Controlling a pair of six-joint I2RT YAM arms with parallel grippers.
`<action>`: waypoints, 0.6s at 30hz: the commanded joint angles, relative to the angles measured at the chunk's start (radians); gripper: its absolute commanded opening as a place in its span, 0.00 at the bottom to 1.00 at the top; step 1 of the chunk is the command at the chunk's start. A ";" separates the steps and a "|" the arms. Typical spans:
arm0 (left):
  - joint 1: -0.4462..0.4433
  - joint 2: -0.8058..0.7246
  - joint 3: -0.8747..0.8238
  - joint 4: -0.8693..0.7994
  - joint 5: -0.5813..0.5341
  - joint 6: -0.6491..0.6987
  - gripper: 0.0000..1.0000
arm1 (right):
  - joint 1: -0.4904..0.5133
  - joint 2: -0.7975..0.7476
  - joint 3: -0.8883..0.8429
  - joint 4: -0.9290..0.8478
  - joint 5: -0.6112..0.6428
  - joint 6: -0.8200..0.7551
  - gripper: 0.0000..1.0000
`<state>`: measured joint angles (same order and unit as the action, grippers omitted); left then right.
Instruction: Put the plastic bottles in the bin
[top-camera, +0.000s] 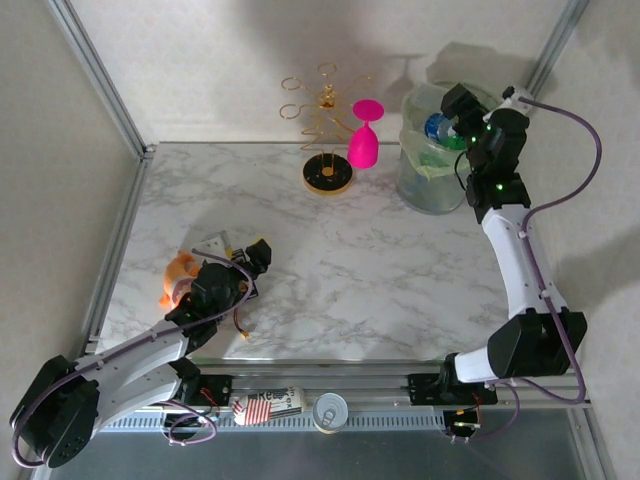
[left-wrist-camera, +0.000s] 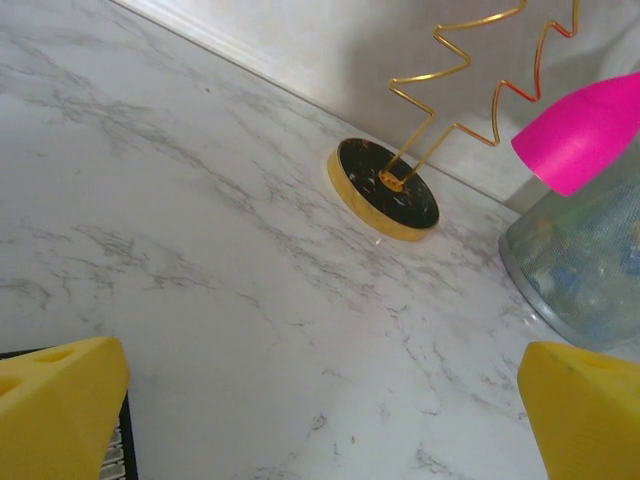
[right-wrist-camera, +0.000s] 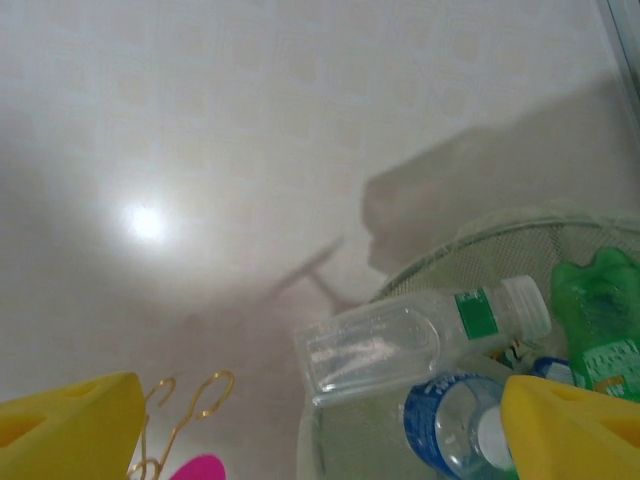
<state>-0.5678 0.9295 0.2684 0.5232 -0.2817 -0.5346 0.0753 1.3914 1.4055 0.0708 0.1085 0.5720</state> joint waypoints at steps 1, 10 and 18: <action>0.017 -0.024 0.041 -0.032 -0.038 0.011 1.00 | 0.002 -0.069 -0.084 0.006 -0.088 -0.056 0.96; 0.067 -0.046 0.060 -0.082 -0.137 0.054 1.00 | 0.089 -0.333 -0.478 0.003 -0.125 -0.152 0.99; 0.143 -0.021 0.084 -0.101 -0.269 0.122 1.00 | 0.123 -0.413 -0.737 0.051 -0.044 -0.242 0.99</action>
<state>-0.4541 0.9001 0.3199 0.4473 -0.4671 -0.4583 0.1944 0.9859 0.7292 0.0723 0.0200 0.3973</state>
